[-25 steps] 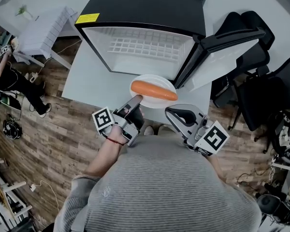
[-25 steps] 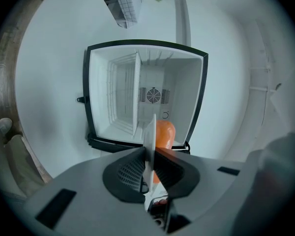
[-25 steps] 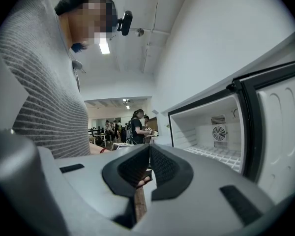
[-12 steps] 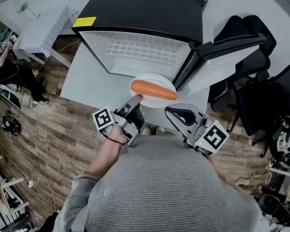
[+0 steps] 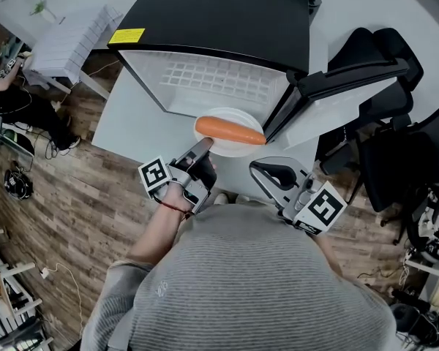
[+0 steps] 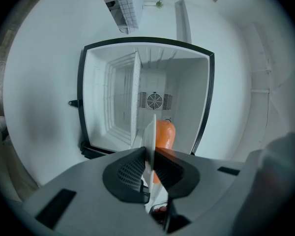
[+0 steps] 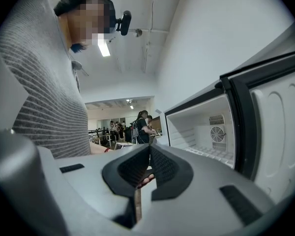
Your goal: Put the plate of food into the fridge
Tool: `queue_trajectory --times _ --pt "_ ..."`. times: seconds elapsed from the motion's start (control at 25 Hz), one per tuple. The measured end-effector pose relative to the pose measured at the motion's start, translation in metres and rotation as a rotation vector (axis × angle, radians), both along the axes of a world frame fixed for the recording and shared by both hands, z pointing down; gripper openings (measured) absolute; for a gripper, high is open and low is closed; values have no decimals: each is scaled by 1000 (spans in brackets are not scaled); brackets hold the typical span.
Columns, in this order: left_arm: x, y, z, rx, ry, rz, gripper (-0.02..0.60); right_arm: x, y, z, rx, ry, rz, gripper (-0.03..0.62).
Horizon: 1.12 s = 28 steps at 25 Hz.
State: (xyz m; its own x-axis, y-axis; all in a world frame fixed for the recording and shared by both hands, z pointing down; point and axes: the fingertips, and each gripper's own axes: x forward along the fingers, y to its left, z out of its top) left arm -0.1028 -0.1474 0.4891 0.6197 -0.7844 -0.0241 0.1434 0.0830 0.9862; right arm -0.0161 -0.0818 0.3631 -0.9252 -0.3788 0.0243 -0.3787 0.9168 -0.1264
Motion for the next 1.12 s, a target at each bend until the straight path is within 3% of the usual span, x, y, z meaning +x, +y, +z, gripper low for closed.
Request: queue_trajectory --times 0.52,1.12 --pt "-8 -44 5 -11 -24 -16 54 -4 -19 5 -38 -27 -29 14" --pt "-16 -81 24 -44 -45 -20 54 4 -52 10 -24 -2 30 14"
